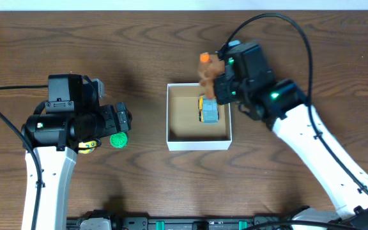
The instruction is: Pack container
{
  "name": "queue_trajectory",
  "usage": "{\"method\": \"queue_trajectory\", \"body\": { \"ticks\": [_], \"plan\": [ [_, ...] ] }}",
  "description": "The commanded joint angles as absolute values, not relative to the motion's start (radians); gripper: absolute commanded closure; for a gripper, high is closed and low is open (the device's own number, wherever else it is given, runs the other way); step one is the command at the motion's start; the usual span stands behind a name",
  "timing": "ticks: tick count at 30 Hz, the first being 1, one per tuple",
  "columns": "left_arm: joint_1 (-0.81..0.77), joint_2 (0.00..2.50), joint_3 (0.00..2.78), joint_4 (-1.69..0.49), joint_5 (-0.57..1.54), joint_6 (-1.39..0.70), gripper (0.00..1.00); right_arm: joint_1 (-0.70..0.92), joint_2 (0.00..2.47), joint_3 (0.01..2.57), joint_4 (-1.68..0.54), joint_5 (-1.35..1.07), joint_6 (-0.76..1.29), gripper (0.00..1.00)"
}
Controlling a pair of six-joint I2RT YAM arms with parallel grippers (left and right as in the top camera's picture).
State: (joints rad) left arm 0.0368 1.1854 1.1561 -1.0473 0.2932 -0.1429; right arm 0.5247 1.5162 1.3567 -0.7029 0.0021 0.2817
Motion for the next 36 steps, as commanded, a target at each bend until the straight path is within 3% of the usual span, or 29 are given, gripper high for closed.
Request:
{"method": "queue_trajectory", "body": {
  "ticks": [1,12,26,28,33,36],
  "plan": [
    [0.039,1.182,1.174,-1.051,0.303,-0.152,0.02,0.591,1.539,1.361,-0.707,0.064,0.534,0.99],
    [0.039,1.182,1.174,-1.051,0.303,-0.152,0.02,0.732,1.676,1.361,-0.782,0.042,0.753,0.99],
    [0.039,1.182,1.174,-1.051,0.303,-0.152,0.02,0.729,1.861,1.361,-0.651,-0.008,0.742,0.99],
    [0.039,1.182,1.174,-1.051,0.303,-0.152,0.02,0.727,1.877,1.361,-0.630,-0.008,0.722,0.95],
    [0.039,1.182,1.174,-1.051,0.303,-0.152,0.02,0.728,1.904,1.361,-0.631,-0.009,0.671,0.72],
    [0.039,1.182,1.174,-1.051,0.303,-0.152,0.02,0.728,1.904,1.361,-0.627,-0.008,0.671,0.68]
  ]
}}
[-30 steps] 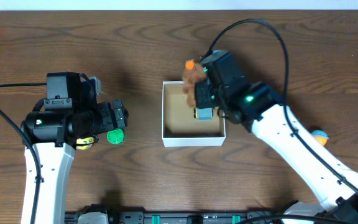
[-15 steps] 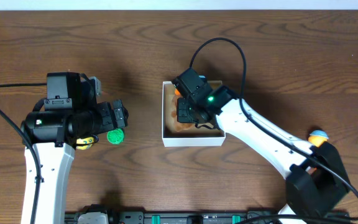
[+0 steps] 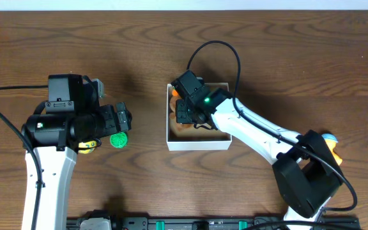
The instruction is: Pack container
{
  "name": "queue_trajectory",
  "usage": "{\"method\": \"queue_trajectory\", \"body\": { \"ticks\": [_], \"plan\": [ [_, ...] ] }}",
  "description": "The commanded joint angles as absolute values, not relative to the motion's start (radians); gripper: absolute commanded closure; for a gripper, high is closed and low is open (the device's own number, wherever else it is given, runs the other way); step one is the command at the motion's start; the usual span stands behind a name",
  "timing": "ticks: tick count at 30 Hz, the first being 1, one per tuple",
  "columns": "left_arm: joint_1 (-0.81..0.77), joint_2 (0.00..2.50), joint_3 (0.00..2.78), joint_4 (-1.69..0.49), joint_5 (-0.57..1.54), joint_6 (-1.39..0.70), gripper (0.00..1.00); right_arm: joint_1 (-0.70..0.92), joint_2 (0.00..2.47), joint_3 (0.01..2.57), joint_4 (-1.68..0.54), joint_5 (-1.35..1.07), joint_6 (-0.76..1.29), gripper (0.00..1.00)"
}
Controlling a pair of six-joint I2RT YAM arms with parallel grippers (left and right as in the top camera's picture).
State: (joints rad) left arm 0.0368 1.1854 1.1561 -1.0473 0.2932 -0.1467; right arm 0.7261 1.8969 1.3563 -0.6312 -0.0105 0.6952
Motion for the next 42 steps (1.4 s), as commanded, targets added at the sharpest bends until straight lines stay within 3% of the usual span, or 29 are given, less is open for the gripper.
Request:
{"method": "queue_trajectory", "body": {
  "ticks": [1,7,21,24,26,31,42],
  "plan": [
    [0.039,1.182,1.174,-1.051,0.303,-0.152,0.02,0.728,1.903,1.361,-0.627,-0.009,0.671,0.64],
    [0.039,1.182,1.174,-1.051,0.303,-0.152,0.02,0.728,1.892,1.363,-0.628,-0.034,0.646,0.51],
    [0.039,1.182,1.174,-1.051,0.303,-0.152,0.02,0.728,1.743,1.373,-0.632,0.004,0.618,0.45],
    [0.039,1.182,1.174,-1.051,0.303,-0.153,0.02,0.728,1.741,1.373,-0.637,0.011,0.612,0.52],
    [0.039,1.182,1.174,-1.051,0.303,-0.153,0.02,0.728,1.744,1.372,-0.648,0.011,0.612,0.80],
    [0.039,1.182,1.174,-1.052,0.303,-0.155,0.02,0.738,1.747,1.372,-0.675,0.020,0.613,0.99],
    [0.039,1.182,1.174,-1.054,0.303,-0.155,0.02,0.751,1.806,1.371,-0.699,0.086,0.666,0.99]
  ]
}}
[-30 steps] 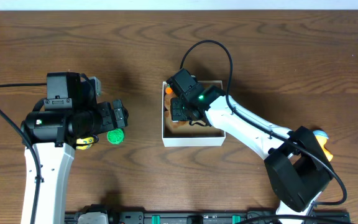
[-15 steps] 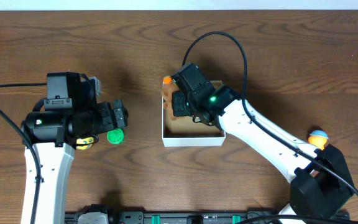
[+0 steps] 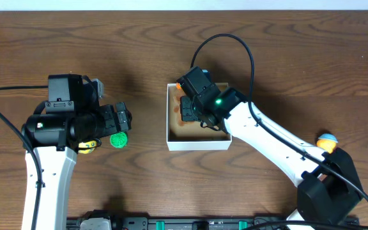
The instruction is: Pack container
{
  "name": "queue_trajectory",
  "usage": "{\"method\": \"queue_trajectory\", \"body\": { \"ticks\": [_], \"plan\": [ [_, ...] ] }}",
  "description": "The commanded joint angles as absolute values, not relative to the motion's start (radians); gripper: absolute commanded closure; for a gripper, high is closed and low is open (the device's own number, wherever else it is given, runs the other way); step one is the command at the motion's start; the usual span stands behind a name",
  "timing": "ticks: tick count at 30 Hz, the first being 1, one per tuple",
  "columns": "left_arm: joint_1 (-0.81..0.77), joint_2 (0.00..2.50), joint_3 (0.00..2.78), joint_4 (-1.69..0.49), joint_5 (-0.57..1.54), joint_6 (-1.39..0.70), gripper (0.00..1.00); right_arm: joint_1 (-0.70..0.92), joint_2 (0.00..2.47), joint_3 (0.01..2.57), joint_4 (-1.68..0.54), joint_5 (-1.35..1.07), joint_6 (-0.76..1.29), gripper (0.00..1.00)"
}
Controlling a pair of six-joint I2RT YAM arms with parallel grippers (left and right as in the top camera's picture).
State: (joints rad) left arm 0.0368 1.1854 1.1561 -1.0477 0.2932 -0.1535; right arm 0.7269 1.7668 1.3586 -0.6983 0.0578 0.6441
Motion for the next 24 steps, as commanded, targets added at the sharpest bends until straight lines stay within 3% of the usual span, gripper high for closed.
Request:
{"method": "queue_trajectory", "body": {
  "ticks": [1,11,12,14,17,24],
  "plan": [
    [0.039,1.182,1.174,-1.054,0.303,-0.155,0.02,0.751,1.820,1.371,-0.699,0.084,0.666,0.99],
    [0.039,1.182,1.174,-1.055,0.303,-0.155,0.02,0.751,1.917,1.371,-0.664,0.044,0.672,0.99],
    [0.039,1.182,1.174,-1.055,0.303,-0.155,0.02,0.751,1.917,1.371,-0.659,0.045,0.672,0.90],
    [0.039,1.182,1.174,-1.055,0.303,-0.155,0.02,0.751,1.917,1.371,-0.644,0.044,0.672,0.57],
    [0.039,1.182,1.174,-1.058,0.303,-0.155,0.02,0.751,1.917,1.371,-0.639,0.045,0.672,0.33],
    [0.039,1.182,1.174,-1.059,0.303,-0.155,0.02,0.753,1.917,1.371,-0.638,0.045,0.672,0.05]
  ]
}}
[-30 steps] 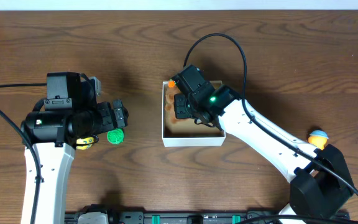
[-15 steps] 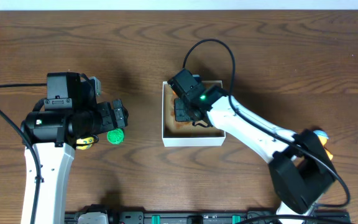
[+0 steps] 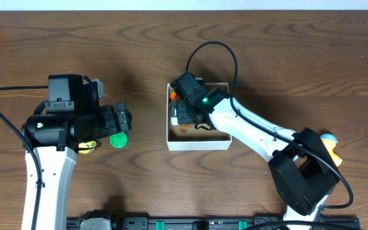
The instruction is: Pack container
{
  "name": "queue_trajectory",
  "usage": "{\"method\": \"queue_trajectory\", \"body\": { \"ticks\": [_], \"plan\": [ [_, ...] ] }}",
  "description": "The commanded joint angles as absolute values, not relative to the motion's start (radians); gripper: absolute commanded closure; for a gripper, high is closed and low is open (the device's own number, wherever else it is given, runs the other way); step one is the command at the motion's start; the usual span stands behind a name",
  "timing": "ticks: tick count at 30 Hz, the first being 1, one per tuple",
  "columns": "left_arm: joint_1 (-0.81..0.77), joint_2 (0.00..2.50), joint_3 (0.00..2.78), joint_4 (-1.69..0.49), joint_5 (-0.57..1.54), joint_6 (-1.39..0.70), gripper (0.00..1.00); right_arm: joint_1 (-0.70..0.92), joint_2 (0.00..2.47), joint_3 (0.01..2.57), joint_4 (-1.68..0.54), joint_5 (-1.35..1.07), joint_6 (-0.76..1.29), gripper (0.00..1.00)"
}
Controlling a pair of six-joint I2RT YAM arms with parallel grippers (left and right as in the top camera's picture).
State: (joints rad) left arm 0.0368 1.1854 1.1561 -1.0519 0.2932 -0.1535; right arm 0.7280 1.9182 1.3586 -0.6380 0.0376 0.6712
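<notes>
The white open box [image 3: 197, 145] stands at the table's middle. My right gripper [image 3: 183, 116] is down inside its left half, and the wrist hides the jaws. A patch of the orange toy [image 3: 184, 128] shows on the box floor just below the gripper. I cannot tell whether the fingers still hold it. A small yellow-white bit [image 3: 174, 116] shows at the left inner wall, unclear what it is. My left gripper [image 3: 124, 119] hovers open at the left, just above a green ball [image 3: 118, 140].
A yellow-and-black object [image 3: 88, 146] lies half under the left arm. An orange-and-blue ball [image 3: 330, 143] sits far right, beside the right arm's base. The right arm spans from that base to the box.
My right gripper has moved left and lower in the box, covering most of the orange toy that showed beside it. The left arm has not moved.
First my right gripper held the orange toy over the box's back right corner, with a blue-yellow toy car lying inside. Then it was down in the box's left half, then slightly farther right with the toy showing. Now it is back at the left.
</notes>
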Motion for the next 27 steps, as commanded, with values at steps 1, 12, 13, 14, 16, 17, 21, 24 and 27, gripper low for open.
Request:
{"method": "queue_trajectory", "body": {
  "ticks": [1,12,13,14,16,17,21,24,27],
  "plan": [
    [0.039,1.182,1.174,-1.059,0.303,-0.155,0.02,0.753,1.917,1.371,-0.637,0.046,0.672,0.02],
    [0.039,1.182,1.174,-1.058,0.303,-0.155,0.02,0.753,1.897,1.380,-0.585,0.048,0.625,0.06],
    [0.039,1.182,1.174,-1.058,0.303,-0.155,0.02,0.753,1.889,1.384,-0.582,0.056,0.616,0.07],
    [0.039,1.182,1.174,-1.058,0.303,-0.155,0.02,0.753,1.879,1.390,-0.579,0.069,0.605,0.09],
    [0.039,1.182,1.174,-1.058,0.303,-0.155,0.02,0.753,1.856,1.401,-0.576,0.103,0.586,0.16],
    [0.039,1.182,1.174,-1.058,0.303,-0.155,0.02,0.753,1.846,1.406,-0.576,0.110,0.577,0.19],
    [0.039,1.182,1.174,-1.058,0.303,-0.155,0.02,0.754,1.819,1.412,-0.580,0.103,0.563,0.41],
    [0.039,1.182,1.174,-1.058,0.303,-0.155,0.02,0.763,1.817,1.412,-0.597,0.085,0.563,0.61],
    [0.039,1.182,1.174,-1.058,0.303,-0.155,0.02,0.784,1.818,1.412,-0.623,0.075,0.563,0.92]
  ]
}}
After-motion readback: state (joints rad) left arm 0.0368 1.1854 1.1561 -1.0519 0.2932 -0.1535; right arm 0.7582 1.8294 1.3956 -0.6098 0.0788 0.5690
